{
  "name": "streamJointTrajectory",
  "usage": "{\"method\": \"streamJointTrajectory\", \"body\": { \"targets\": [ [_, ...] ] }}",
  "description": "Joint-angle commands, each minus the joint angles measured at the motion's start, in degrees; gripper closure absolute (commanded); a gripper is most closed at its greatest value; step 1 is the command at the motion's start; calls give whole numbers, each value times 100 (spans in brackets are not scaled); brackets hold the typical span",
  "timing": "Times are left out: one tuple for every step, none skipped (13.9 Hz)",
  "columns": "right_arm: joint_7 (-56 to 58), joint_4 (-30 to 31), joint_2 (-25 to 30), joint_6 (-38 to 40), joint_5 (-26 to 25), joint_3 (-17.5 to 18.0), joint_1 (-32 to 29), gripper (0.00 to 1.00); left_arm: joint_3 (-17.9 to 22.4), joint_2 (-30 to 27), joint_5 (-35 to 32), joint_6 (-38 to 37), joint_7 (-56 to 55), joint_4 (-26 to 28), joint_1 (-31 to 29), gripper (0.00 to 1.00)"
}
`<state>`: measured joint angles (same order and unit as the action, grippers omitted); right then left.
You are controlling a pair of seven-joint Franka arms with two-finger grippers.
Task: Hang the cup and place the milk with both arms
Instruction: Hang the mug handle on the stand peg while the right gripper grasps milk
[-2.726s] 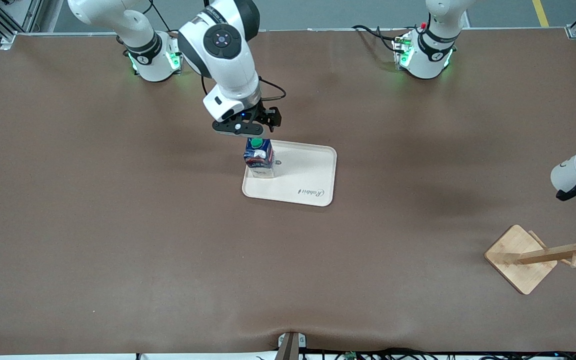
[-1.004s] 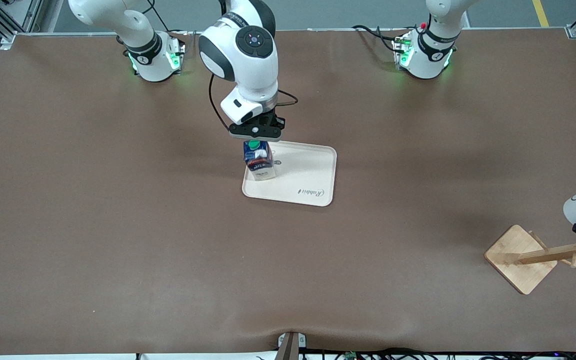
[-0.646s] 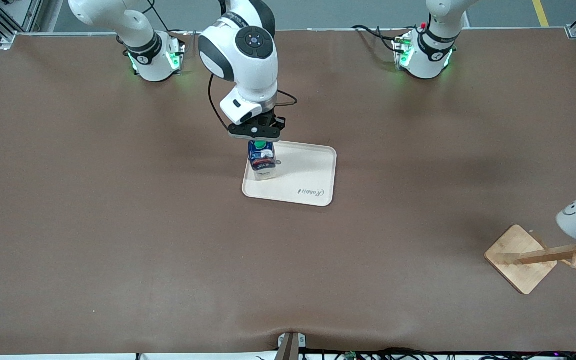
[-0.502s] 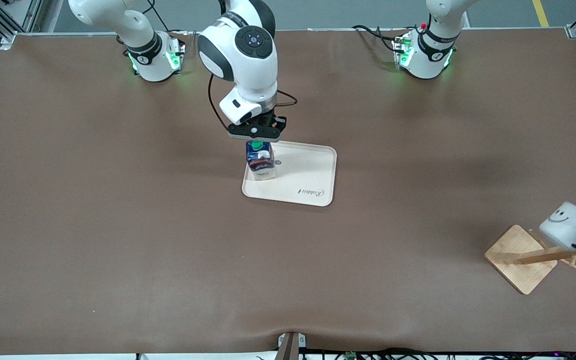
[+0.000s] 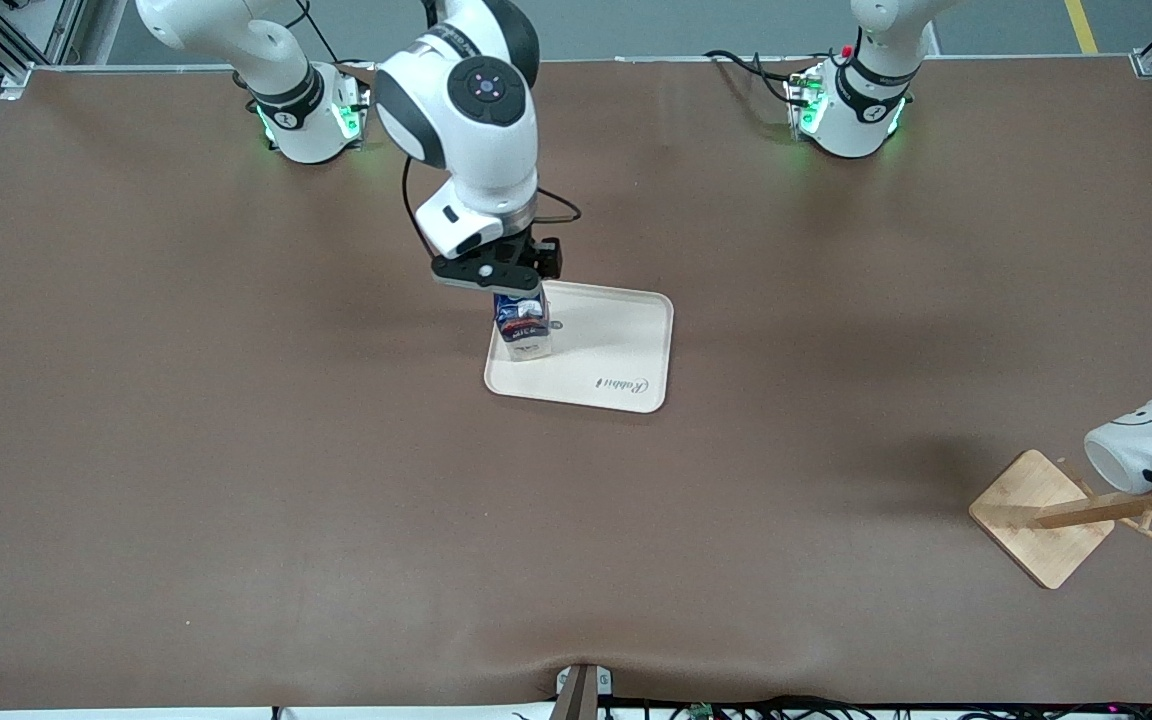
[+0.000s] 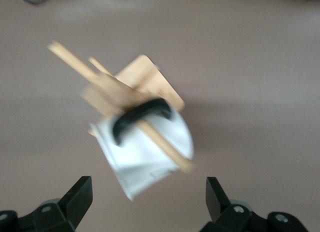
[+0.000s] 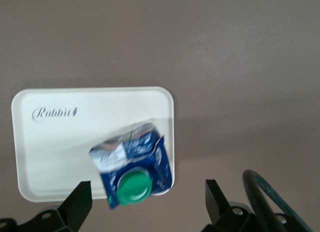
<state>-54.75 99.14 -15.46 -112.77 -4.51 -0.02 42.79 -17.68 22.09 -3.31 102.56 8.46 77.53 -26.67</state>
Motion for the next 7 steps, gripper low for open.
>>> {"method": "streamJointTrajectory", "body": {
  "targets": [
    [-36, -52, -97, -365, 273, 81, -271, 0, -199, -389, -3, -761, -791, 42, 153, 0],
    [51, -35, -263, -751, 728, 81, -263, 0, -348, -451, -3, -920, -976, 42, 153, 0],
    [400, -35, -317, -799, 1133, 72, -280, 0, -446, -530, -3, -1078, -1109, 51, 153, 0],
    [821, -17, -318, -782, 1372, 72, -384, 0, -551, -574, -3, -1245, -1267, 60, 162, 0],
    [999, 35, -309, -764, 1496, 72, -481, 0, -683, -627, -3, -1351, -1486, 86, 162, 0],
    [1036, 44, -309, -695, 1506, 72, -473, 0, -771, -680, -12, -1430, -1679, 104, 162, 0],
    [1062, 36, -318, -703, 1506, 72, -456, 0, -824, -689, -12, -1492, -1812, 121, 162, 0]
  ]
}}
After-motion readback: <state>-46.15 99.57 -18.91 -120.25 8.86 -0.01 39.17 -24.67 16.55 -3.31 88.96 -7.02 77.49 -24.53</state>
